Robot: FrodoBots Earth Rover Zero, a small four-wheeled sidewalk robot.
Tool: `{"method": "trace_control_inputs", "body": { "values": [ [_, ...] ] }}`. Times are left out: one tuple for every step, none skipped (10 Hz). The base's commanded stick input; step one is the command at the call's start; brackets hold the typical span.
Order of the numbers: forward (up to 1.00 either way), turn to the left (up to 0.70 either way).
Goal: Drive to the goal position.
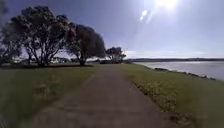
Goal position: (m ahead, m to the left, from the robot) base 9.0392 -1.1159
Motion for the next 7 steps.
{"method": "trace_control_inputs", "body": {
  "values": [
    [1.0,0.0],
    [1.0,0.0],
    [1.0,0.0],
    [1.0,0.0],
    [1.0,0.0],
    [1.0,0.0],
    [1.0,0.0]
  ]
}}
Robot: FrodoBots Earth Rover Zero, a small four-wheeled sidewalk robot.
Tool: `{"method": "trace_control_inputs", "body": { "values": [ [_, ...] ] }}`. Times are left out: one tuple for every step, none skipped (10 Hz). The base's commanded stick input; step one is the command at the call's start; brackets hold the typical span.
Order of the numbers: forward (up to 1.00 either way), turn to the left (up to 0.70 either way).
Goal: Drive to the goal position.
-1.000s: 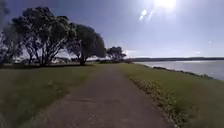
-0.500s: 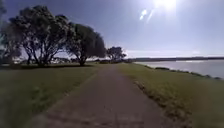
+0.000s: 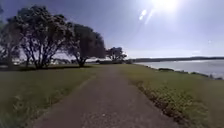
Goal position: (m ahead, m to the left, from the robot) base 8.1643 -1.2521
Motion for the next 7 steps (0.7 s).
{"method": "trace_control_inputs", "body": {
  "values": [
    [1.0,0.0],
    [1.0,0.0],
    [1.0,0.0],
    [1.0,0.0],
    [1.0,0.0],
    [1.0,0.0],
    [1.0,0.0]
  ]
}}
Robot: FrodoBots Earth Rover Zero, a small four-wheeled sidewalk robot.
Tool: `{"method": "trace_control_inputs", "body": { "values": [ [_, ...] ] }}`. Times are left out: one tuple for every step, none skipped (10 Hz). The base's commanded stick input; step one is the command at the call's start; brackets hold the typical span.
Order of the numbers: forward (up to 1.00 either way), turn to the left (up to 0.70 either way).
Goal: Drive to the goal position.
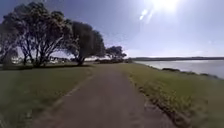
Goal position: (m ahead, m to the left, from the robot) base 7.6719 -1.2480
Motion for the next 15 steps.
{"method": "trace_control_inputs", "body": {
  "values": [
    [1.0,0.0],
    [1.0,0.0],
    [1.0,0.0],
    [1.0,0.0],
    [1.0,0.0],
    [1.0,0.0],
    [1.0,0.0],
    [1.0,0.0],
    [1.0,0.0],
    [1.0,0.0],
    [1.0,0.0],
    [1.0,0.0],
    [1.0,0.0],
    [1.0,0.0],
    [1.0,0.0]
  ]
}}
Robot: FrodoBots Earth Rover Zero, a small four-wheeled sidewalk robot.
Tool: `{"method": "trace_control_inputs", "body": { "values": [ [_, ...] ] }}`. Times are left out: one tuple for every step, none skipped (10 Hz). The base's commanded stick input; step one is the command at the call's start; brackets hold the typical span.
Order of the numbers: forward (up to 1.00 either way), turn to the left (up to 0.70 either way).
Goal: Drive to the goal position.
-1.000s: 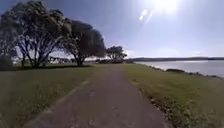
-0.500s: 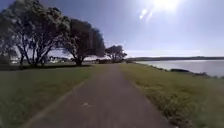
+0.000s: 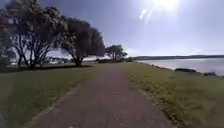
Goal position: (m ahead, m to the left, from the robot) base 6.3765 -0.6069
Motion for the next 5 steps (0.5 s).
{"method": "trace_control_inputs", "body": {
  "values": [
    [1.0,0.0],
    [1.0,0.0],
    [1.0,0.0],
    [1.0,0.0],
    [1.0,0.0]
  ]
}}
